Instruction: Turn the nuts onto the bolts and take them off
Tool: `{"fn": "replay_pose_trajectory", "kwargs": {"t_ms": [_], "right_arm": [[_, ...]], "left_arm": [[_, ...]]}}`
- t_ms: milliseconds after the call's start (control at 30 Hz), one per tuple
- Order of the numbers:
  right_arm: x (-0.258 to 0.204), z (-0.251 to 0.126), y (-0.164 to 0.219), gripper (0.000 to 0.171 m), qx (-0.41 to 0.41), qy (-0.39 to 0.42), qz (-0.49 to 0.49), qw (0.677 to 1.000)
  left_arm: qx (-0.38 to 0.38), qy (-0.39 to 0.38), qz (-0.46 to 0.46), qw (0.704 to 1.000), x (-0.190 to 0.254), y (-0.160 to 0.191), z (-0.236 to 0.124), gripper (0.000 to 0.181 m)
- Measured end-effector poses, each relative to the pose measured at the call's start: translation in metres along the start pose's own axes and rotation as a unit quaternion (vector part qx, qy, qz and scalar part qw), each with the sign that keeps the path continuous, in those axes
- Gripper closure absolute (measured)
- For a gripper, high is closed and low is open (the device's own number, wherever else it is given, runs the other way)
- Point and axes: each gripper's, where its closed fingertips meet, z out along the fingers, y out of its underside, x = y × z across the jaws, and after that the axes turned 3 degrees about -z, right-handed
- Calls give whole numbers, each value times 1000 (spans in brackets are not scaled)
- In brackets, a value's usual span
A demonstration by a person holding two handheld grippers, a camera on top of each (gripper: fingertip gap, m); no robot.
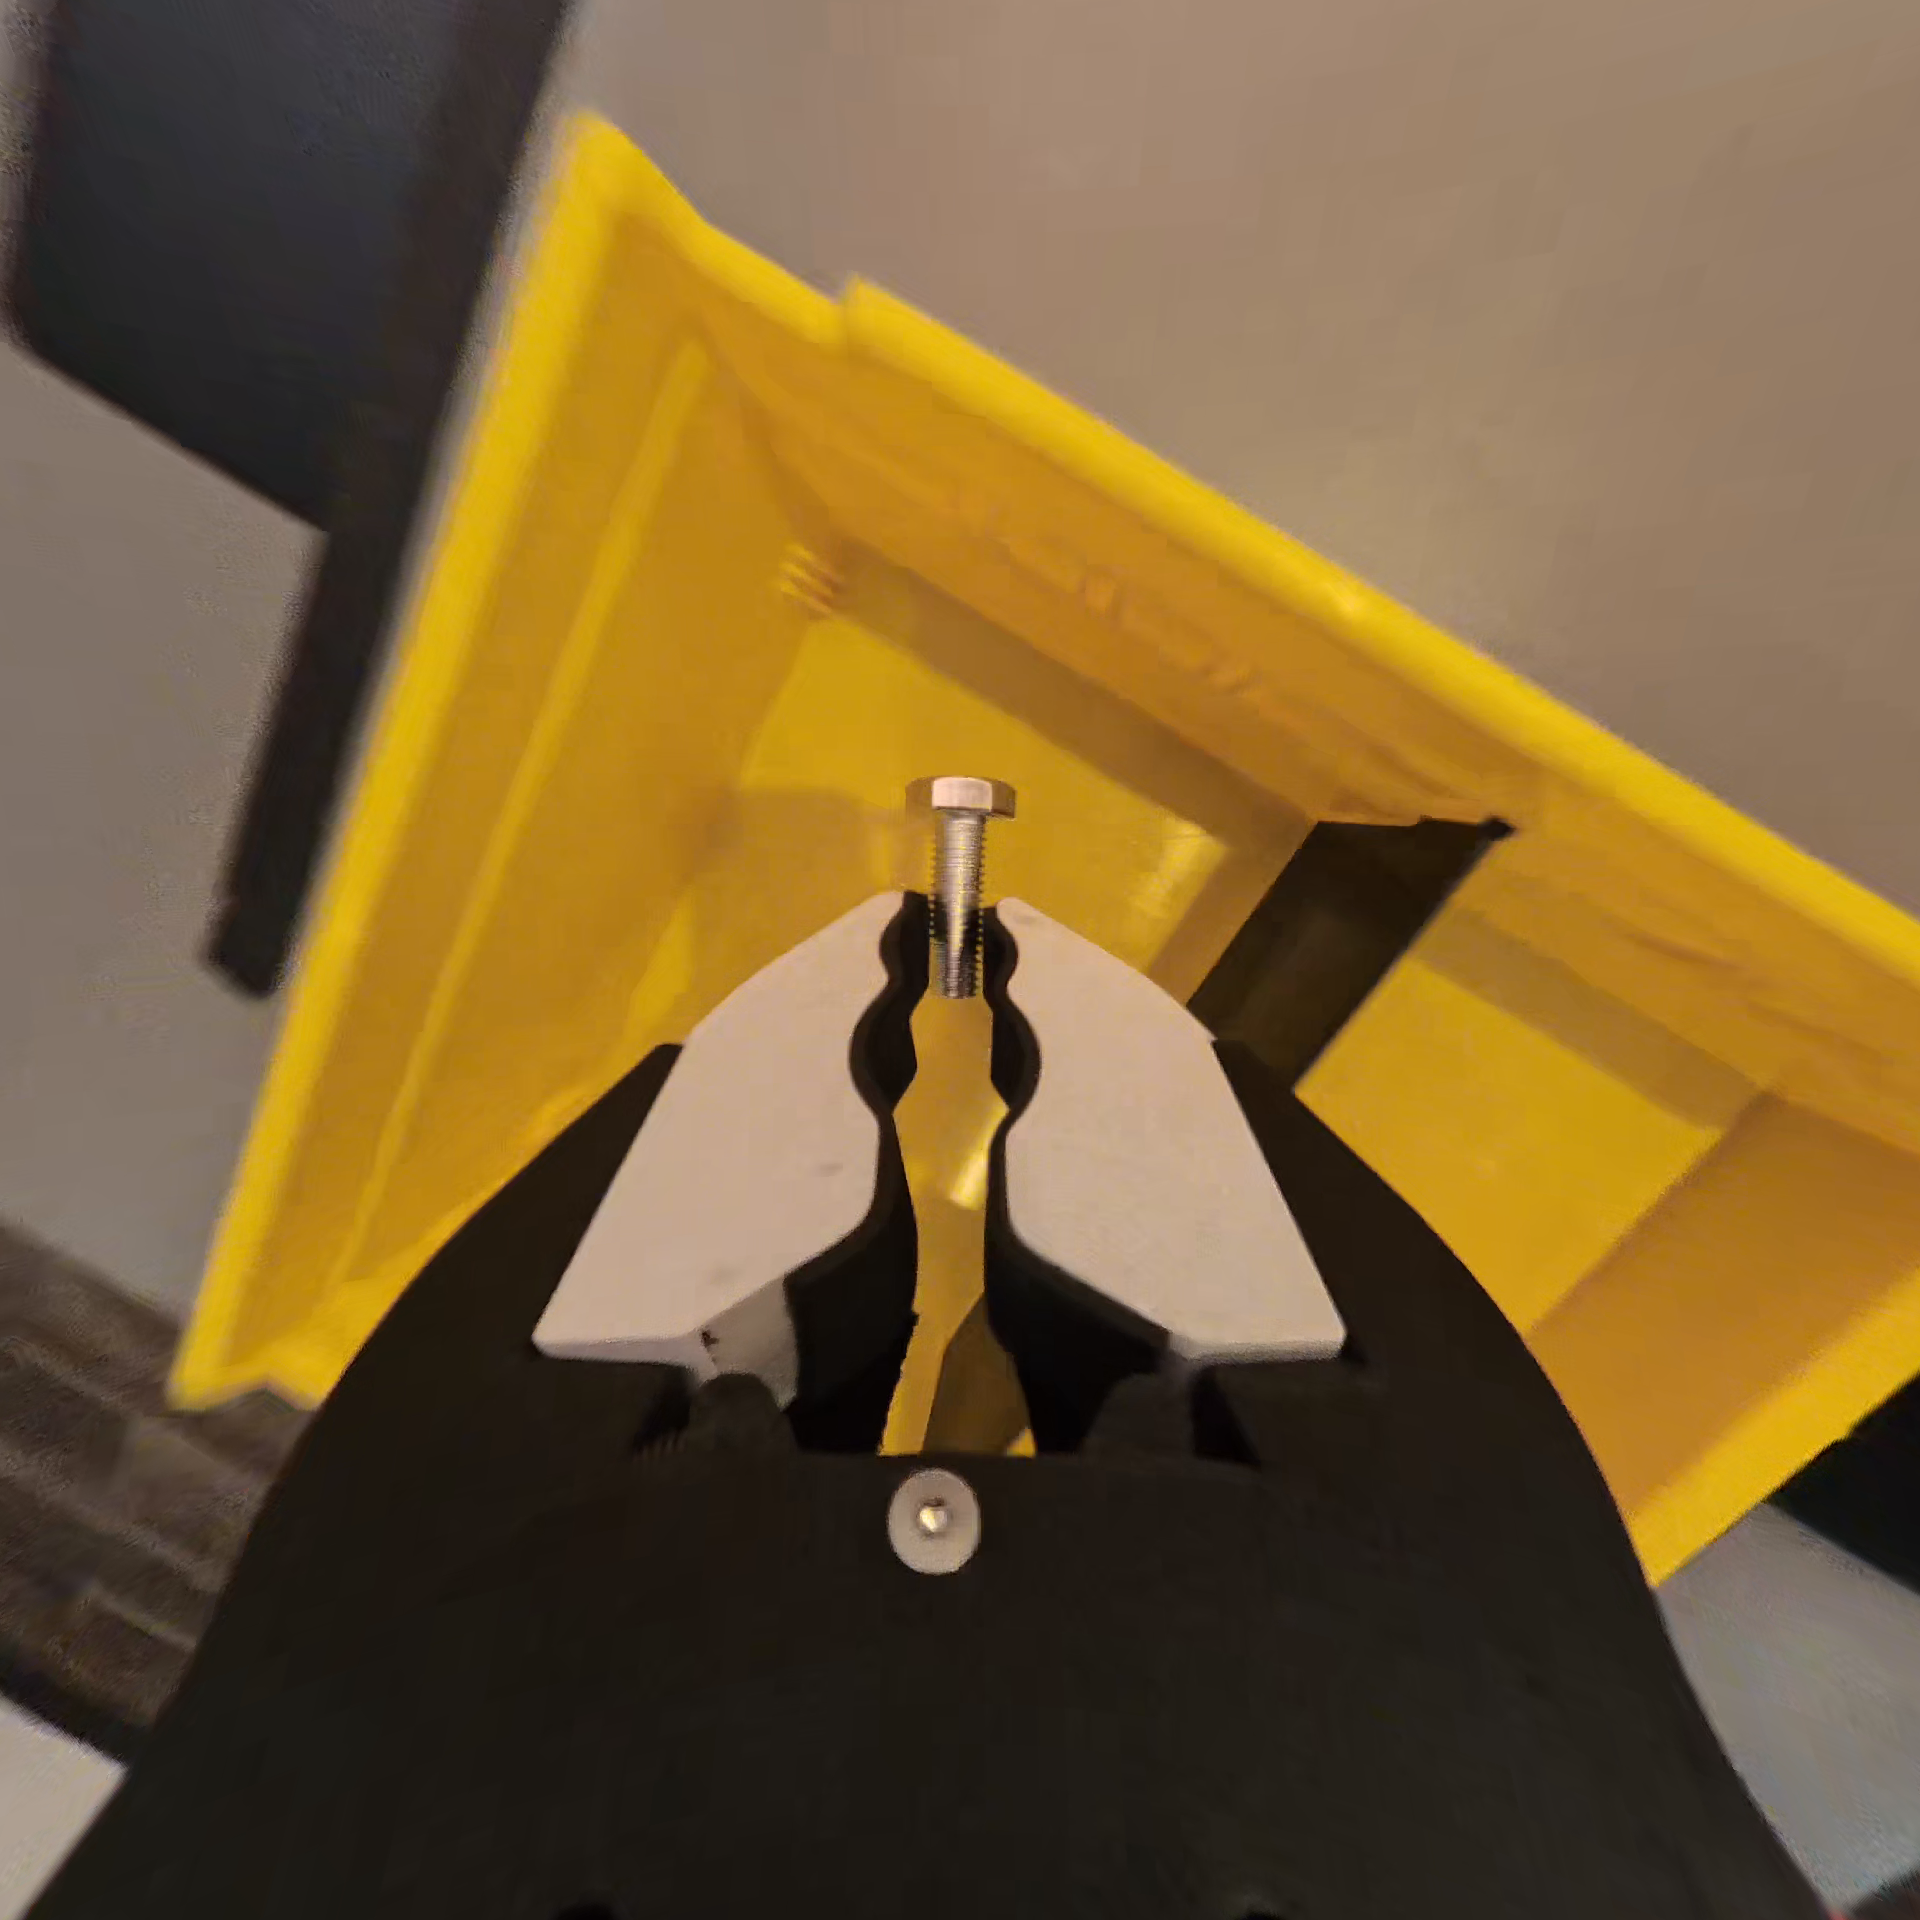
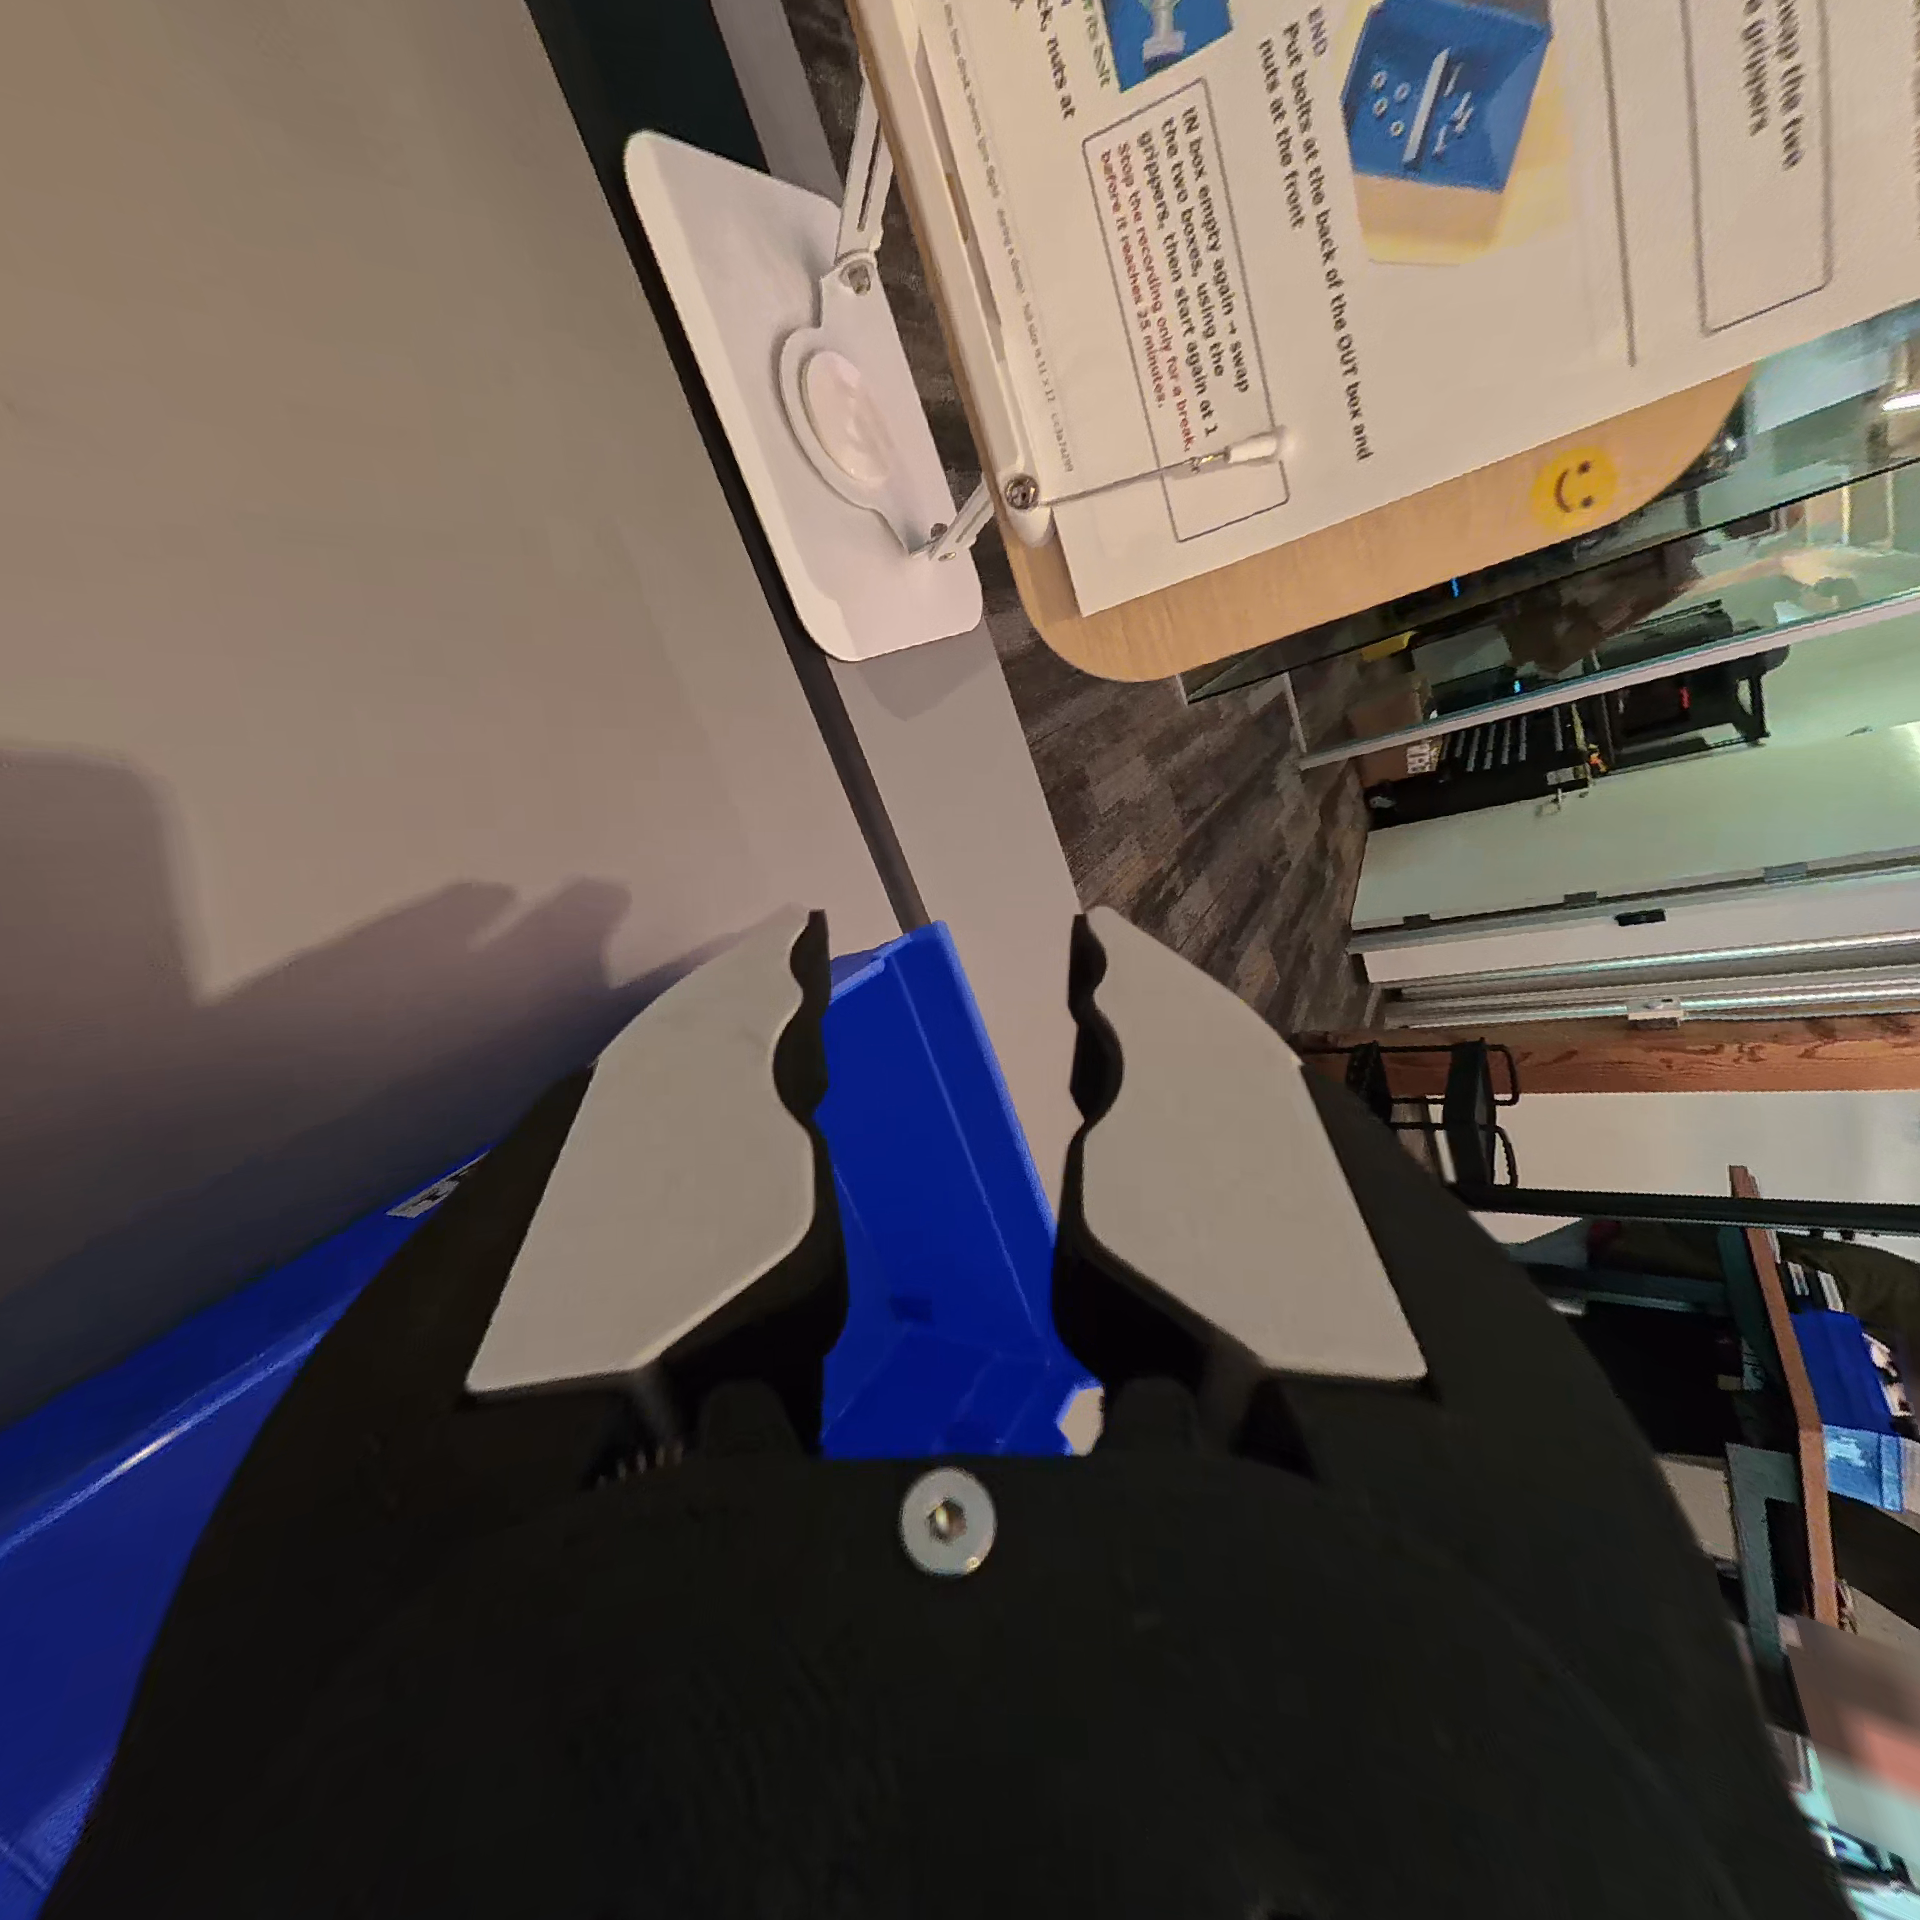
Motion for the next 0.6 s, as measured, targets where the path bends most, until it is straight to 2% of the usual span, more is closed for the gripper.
{"fn": "replay_pose_trajectory", "kwargs": {"t_ms": [133, 267, 467, 600], "right_arm": [[-2, -13, -32, 126, 52, 9, -18, 998], [-15, -32, -85, 127, 147, 13, -43, 988], [-47, -79, -171, 132, 357, 24, -85, 930], [-70, -92, -194, 133, 404, 43, -147, 902]], "left_arm": [[59, -134, 17, 989, 9, -31, -69, 172], [93, -236, 59, 966, 51, -71, -117, 172], [111, -270, 113, 950, 143, -124, -135, 172], [98, -245, 106, 959, 188, -139, -147, 172]]}}
